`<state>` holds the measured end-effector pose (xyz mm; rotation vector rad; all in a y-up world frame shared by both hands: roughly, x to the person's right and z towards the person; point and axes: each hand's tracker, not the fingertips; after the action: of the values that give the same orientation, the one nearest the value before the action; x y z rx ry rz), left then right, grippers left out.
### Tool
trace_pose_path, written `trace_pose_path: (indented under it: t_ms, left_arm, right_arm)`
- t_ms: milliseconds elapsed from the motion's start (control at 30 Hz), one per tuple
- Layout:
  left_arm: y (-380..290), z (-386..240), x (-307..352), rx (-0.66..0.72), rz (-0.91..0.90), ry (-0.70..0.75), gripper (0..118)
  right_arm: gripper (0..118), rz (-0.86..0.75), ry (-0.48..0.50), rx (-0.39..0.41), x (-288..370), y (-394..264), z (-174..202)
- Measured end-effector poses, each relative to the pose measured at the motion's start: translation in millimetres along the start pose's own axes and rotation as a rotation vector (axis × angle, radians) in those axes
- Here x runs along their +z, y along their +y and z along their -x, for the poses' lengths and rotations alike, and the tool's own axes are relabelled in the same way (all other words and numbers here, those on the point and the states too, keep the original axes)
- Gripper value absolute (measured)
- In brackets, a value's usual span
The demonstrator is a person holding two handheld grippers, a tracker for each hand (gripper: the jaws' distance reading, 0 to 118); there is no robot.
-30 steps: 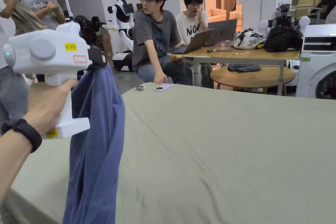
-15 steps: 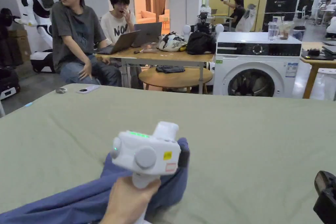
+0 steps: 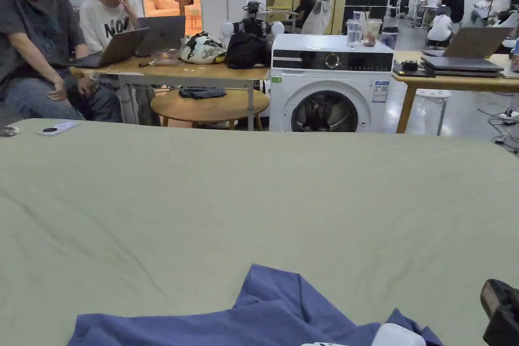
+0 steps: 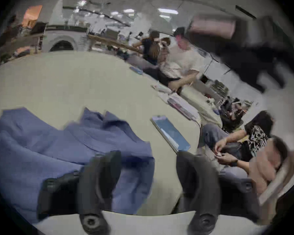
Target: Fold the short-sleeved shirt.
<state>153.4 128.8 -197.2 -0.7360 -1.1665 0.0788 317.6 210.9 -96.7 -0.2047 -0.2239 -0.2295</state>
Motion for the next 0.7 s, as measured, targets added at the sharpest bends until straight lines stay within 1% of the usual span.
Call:
trace_pose_path:
  t_ms: [100,200,267,300,333,367,400,433,500,567,633,700]
  left_arm:
    - [11.7,18.3,66.6,-0.041,-0.112,0.143,61]
    - [20.2,39.5,158.1,-0.075,-0.267,0.336,61]
    - [16.8,44.8,206.8,-0.092,-0.394,0.486,60]
    - [15.5,47.4,231.3,-0.102,-0.438,0.57,54]
    - [12.6,49.6,253.4,-0.112,-0.47,0.641,42]
    - [9.5,49.2,264.9,-0.107,-0.489,0.708,20]
    - [6.6,50.5,278.7,-0.091,-0.496,0.762,7]
    - [2.5,52.2,291.0,-0.081,-0.5,0.779,1]
    - [-7.1,54.1,306.8,-0.081,-0.513,0.778,0]
    - [-13.7,54.3,317.9,-0.089,-0.511,0.834,0]
    - [-14.2,59.6,326.1,-0.053,-0.493,0.843,0]
    - [-17.0,65.5,338.0,-0.011,-0.516,0.814,0]
  right_arm:
    - [0,0.005,0.015,0.06,-3.7,3.3,11.8]
    - [0,0.028,0.084,0.149,-5.7,1.3,26.5]
    - [0,0.058,0.112,0.174,-8.4,-1.8,35.3]
    - [0,0.066,0.123,0.175,-9.7,-4.0,40.0]
    - [0,0.068,0.126,0.166,-11.6,-5.8,43.8]
    - [0,0.069,0.13,0.162,-12.6,-7.4,47.8]
    - [0,0.065,0.134,0.156,-13.1,-9.9,52.0]
    - [0,0.06,0.14,0.158,-13.4,-12.0,56.4]
    - [0,0.055,0.143,0.169,-13.8,-14.5,64.1]
    - [0,0.049,0.162,0.177,-12.0,-15.6,70.2]
    - [0,0.043,0.177,0.175,-11.1,-15.5,73.4]
    - [0,0.044,0.191,0.171,-10.7,-13.4,77.5]
